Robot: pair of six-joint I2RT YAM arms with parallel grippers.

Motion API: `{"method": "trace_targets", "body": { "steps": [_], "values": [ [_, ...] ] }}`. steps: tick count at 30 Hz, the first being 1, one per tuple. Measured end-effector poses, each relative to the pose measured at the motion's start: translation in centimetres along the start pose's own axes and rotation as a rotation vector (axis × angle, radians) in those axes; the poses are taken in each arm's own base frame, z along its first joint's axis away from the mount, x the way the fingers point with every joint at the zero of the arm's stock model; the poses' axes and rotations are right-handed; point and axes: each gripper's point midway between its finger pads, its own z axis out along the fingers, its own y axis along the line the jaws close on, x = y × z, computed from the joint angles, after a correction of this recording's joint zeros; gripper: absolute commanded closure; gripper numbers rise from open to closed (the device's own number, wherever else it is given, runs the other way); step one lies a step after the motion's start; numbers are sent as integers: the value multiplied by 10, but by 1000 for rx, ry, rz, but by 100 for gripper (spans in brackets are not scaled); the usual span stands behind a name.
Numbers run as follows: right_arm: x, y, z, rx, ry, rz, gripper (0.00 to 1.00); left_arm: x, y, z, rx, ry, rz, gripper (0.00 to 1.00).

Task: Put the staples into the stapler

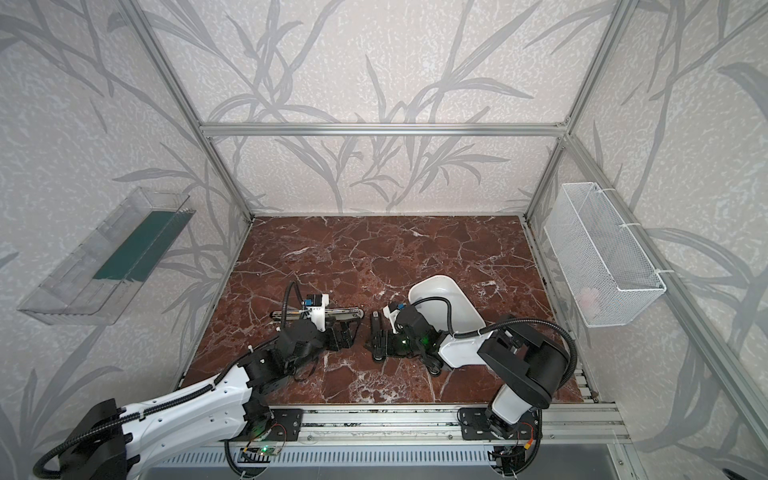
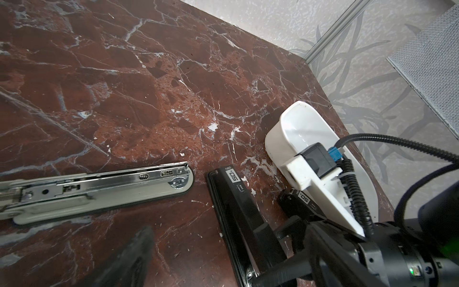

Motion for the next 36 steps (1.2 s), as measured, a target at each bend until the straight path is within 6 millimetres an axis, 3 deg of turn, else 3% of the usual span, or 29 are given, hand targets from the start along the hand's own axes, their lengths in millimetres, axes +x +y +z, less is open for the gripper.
{"method": "trace_targets", "body": {
  "steps": [8, 14, 25, 26, 30, 36],
  "values": [
    [-6, 7, 14, -85, -10, 6, 40, 0, 1, -2, 1, 3, 12, 4],
    [-5, 2, 14, -64, -2, 30, 58, 1, 4, -2, -10, 10, 25, 4],
    [-8, 1, 16, -28, 4, 29, 71, -7, 4, -8, -8, -20, 32, 4],
    [-9, 1, 16, -24, 5, 29, 70, -7, 4, -9, -10, -22, 32, 4],
    [-9, 0, 17, -5, 12, 28, 51, -9, 6, -10, -15, -26, 34, 4],
    [-17, 2, 13, 45, -1, -14, 37, -9, 9, -10, -30, -25, 45, 3]
  ]
}}
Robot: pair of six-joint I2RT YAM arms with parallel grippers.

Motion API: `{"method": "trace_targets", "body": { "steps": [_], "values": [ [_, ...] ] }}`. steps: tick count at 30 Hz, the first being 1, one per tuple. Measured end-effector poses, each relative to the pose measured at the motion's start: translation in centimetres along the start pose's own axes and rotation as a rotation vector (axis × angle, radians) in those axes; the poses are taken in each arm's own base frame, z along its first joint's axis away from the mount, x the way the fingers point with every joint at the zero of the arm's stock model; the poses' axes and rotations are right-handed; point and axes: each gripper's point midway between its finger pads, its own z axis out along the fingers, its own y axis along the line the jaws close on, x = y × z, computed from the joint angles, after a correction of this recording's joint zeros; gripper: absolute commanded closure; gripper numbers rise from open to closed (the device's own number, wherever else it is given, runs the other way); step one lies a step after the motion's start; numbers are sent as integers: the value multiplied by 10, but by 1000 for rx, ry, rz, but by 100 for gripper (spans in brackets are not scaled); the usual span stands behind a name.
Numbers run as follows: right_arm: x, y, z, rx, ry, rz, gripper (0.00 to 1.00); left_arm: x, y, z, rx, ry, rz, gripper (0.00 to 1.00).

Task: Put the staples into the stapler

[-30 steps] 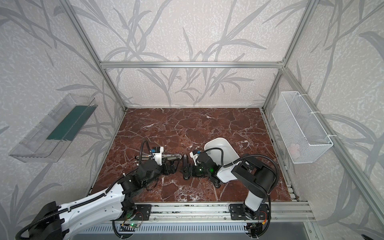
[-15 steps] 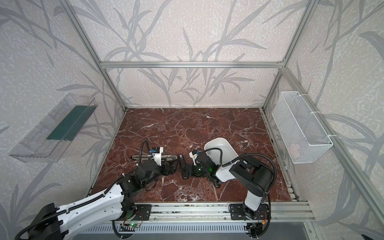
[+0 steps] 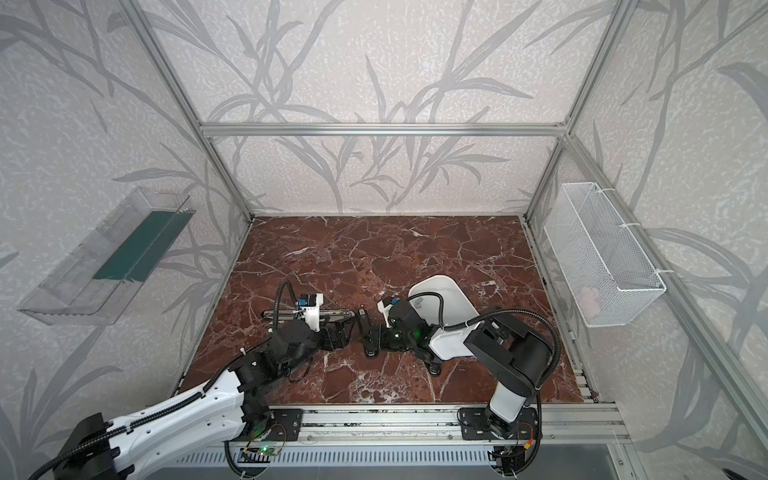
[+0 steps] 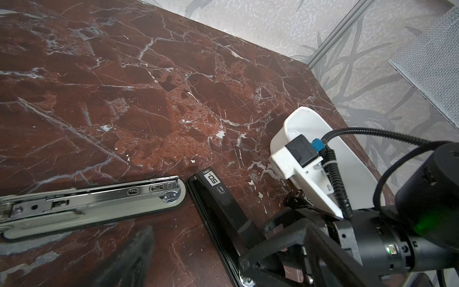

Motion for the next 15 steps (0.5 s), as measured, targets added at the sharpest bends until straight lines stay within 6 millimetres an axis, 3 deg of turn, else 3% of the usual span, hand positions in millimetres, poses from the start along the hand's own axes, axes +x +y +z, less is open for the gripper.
{"method": "trace_targets", "body": {
  "steps": [8, 15],
  "values": [
    [-18, 14, -15, 101, -31, -123, 35, -12, 27, -7, -90, -33, -21, 1],
    [-13, 27, -16, 191, 1, -254, 25, -27, 49, -18, -162, -91, -69, 1]
  ]
}}
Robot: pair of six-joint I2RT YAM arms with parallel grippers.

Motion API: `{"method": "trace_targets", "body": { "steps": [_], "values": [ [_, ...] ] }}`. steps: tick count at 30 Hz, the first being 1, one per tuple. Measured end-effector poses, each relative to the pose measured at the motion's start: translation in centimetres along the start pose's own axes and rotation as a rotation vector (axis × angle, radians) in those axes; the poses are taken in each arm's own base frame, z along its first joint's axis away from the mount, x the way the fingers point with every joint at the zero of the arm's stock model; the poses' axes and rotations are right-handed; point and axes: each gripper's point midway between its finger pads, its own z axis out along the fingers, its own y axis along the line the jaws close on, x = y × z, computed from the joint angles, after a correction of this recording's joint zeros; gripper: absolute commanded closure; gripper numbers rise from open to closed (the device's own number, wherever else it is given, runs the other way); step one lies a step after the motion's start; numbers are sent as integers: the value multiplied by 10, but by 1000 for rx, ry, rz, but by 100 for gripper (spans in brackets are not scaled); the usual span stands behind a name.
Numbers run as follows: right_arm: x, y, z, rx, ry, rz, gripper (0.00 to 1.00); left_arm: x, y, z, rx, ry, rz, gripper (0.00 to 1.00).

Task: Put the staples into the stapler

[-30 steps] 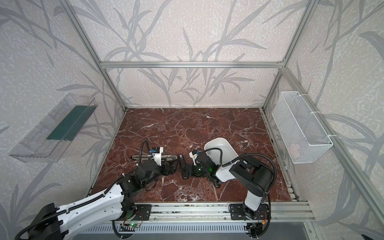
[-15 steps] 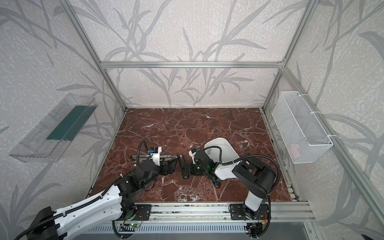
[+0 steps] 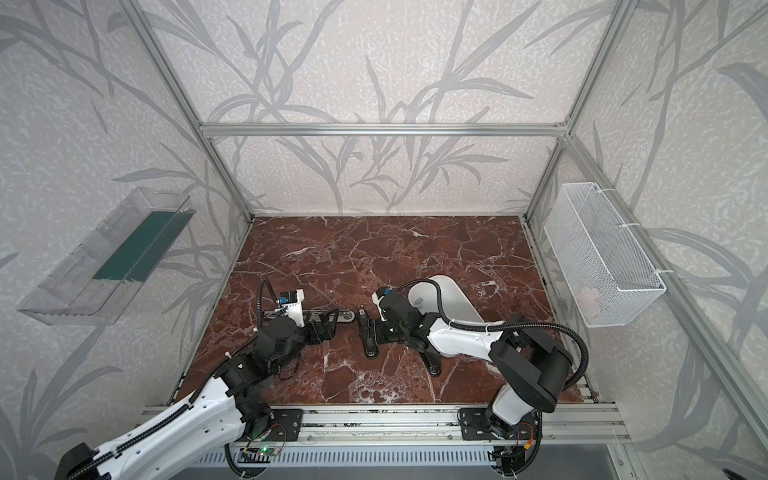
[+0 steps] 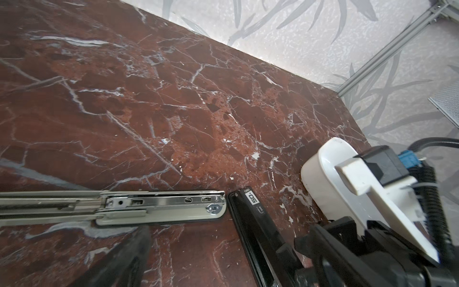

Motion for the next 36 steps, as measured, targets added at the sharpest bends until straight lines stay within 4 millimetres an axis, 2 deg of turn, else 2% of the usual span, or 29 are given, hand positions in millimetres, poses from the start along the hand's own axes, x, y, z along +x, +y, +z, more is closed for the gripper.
{"method": "trace_targets", "body": {
  "steps": [2, 6, 10, 13, 17, 22, 26, 32, 36],
  "values": [
    [0, 14, 2, 24, 10, -72, 26, -4, 14, -3, -52, -17, -28, 1],
    [1, 21, 8, 128, 46, -186, 33, -15, 48, -11, -181, -72, -129, 1],
    [6, 13, 17, 249, 105, -275, 35, -10, 84, -22, -343, -80, -221, 1],
    [9, 2, 23, 347, 151, -317, 35, -5, 97, -27, -419, -65, -254, 1],
    [12, -14, 25, 449, 194, -345, 36, -2, 104, -28, -451, -59, -277, 1],
    [7, -25, 26, 540, 214, -367, 53, -3, 104, -29, -452, -67, -287, 1],
    [0, -37, 26, 581, 215, -372, 58, -4, 104, -29, -446, -71, -290, 1],
    [-24, -72, 23, 623, 211, -333, 66, -3, 107, -30, -460, -69, -308, 1],
    [-42, -94, 26, 663, 209, -323, 67, 2, 111, -30, -481, -56, -321, 1]
  ]
}}
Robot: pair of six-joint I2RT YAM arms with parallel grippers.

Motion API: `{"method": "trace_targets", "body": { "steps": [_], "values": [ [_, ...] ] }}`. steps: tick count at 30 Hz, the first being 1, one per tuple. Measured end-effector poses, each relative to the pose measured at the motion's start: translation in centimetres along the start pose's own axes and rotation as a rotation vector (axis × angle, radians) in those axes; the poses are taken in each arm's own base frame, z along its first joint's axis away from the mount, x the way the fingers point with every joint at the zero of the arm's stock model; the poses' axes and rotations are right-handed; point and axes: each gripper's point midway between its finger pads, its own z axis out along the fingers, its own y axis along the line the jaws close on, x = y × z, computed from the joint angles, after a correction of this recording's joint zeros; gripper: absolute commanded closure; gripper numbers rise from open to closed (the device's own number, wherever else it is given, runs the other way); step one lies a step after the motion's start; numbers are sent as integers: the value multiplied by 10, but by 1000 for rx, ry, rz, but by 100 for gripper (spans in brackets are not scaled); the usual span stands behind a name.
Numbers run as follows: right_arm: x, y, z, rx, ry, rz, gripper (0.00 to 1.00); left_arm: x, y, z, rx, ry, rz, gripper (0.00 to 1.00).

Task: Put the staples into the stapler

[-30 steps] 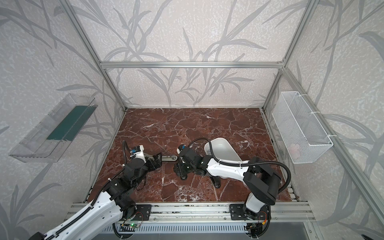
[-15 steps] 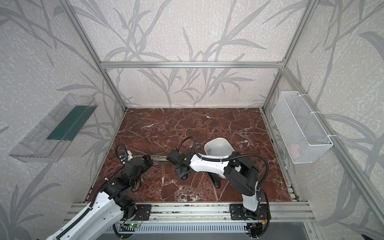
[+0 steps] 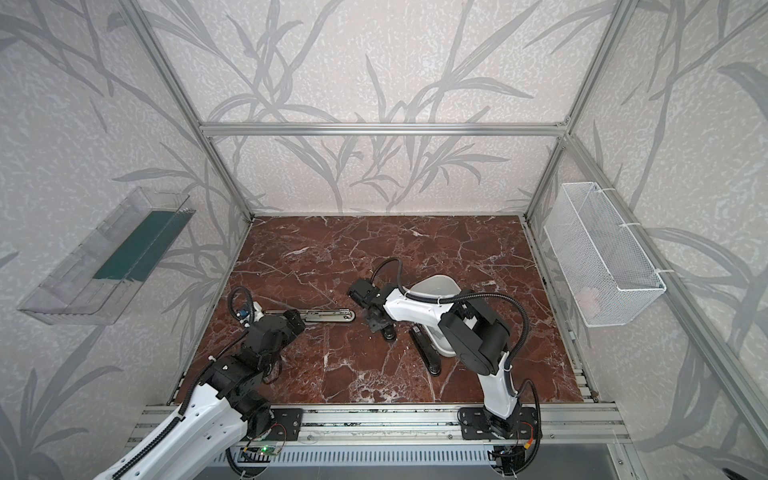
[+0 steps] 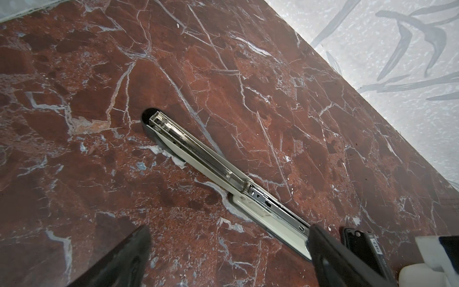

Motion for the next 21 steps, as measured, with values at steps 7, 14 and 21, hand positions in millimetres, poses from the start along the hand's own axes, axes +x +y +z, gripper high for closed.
{"method": "trace_targets", "body": {
  "steps": [7, 14, 21],
  "values": [
    [-24, -16, 5, 20, -30, -11, 57, -1, 12, 1, -73, 14, -26, 1],
    [-56, -2, -26, -53, -150, -96, 41, -19, 29, -2, -122, -24, -121, 1],
    [-83, 76, -63, -333, -326, -271, 37, -24, 38, -1, -133, -20, -213, 1]
  ]
}}
